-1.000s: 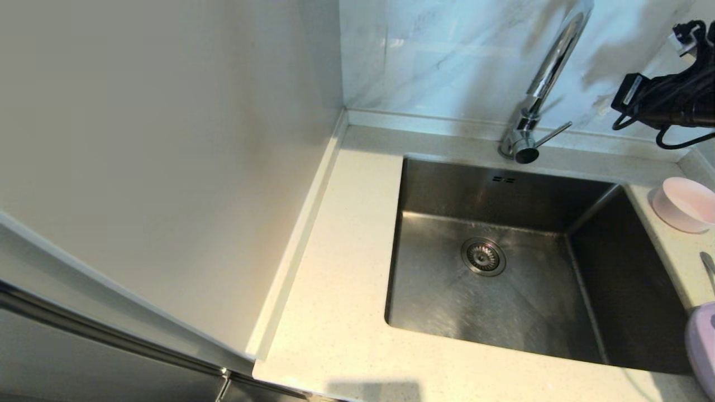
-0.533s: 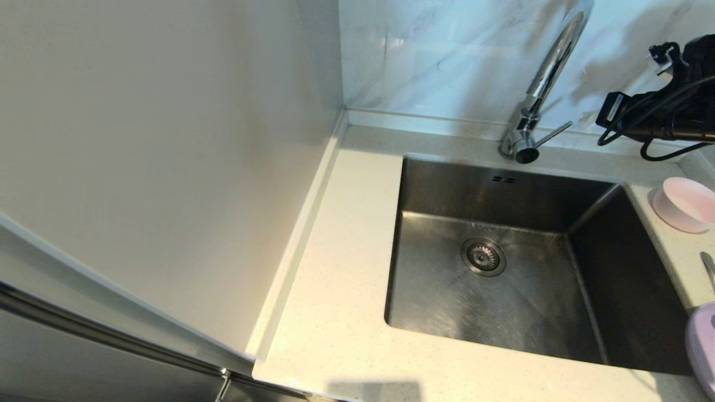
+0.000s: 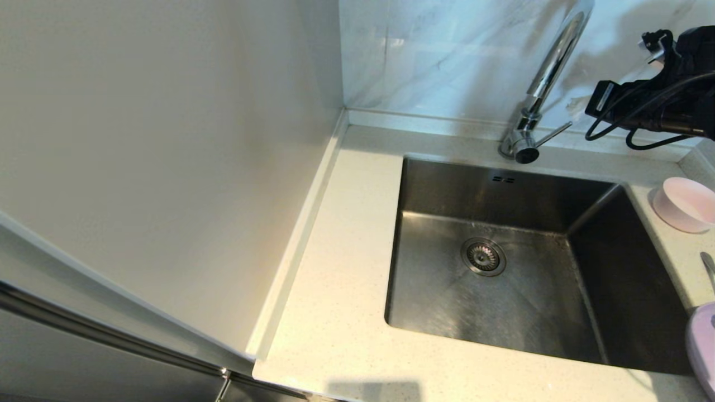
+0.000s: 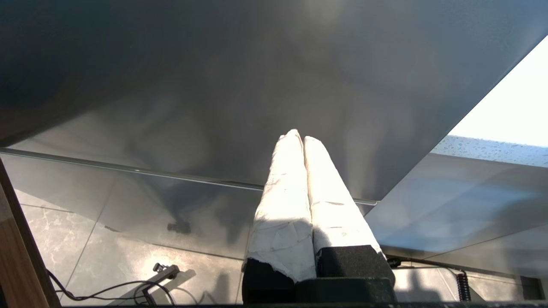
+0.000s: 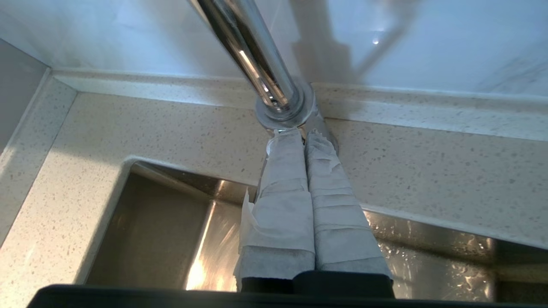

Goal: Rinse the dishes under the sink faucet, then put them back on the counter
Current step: Turn on the faucet

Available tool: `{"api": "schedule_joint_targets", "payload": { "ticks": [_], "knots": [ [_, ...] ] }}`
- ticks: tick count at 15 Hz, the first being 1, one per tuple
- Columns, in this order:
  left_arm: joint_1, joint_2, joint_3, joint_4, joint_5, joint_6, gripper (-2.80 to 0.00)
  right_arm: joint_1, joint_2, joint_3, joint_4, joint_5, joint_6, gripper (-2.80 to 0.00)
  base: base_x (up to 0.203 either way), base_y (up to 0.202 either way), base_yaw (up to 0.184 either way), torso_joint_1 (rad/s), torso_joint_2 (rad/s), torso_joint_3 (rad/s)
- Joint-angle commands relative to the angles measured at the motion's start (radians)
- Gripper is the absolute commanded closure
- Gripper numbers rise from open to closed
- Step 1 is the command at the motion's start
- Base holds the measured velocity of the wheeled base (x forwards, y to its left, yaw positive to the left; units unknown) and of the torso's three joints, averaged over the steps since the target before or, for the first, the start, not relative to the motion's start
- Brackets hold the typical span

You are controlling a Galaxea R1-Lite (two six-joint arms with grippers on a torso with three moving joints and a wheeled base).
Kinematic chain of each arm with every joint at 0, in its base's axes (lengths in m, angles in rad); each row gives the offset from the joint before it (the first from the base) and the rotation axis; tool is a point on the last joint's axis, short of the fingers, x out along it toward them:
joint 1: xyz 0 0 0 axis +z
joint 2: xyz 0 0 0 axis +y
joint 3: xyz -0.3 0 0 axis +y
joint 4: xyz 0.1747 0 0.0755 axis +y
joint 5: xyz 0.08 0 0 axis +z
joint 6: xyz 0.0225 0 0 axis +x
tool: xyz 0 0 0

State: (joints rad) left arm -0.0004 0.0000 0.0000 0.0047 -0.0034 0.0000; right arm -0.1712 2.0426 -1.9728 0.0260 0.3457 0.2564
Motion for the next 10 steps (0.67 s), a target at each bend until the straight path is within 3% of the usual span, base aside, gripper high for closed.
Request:
{"api": "schedule_joint_targets", "payload": {
  "ticks": [1, 7, 10],
  "knots": [
    [0.0, 0.0, 0.0, 0.0, 0.0, 0.0, 0.0, 0.005, 0.011, 0.0, -0.001, 0.003, 0.0, 0.0, 0.0, 0.0, 0.0, 0.0, 0.0, 0.0],
    [0.0, 0.0, 0.0, 0.0, 0.0, 0.0, 0.0, 0.004, 0.031, 0.002, 0.007, 0.024, -0.034, 0.0, 0.0, 0.0, 0.0, 0.0, 0.0, 0.0],
    [0.0, 0.0, 0.0, 0.0, -0.001, 0.0, 0.0, -0.013, 0.016, 0.017, 0.016, 0.091, -0.042, 0.0, 0.0, 0.0, 0.0, 0.0, 0.0, 0.0]
  ]
}}
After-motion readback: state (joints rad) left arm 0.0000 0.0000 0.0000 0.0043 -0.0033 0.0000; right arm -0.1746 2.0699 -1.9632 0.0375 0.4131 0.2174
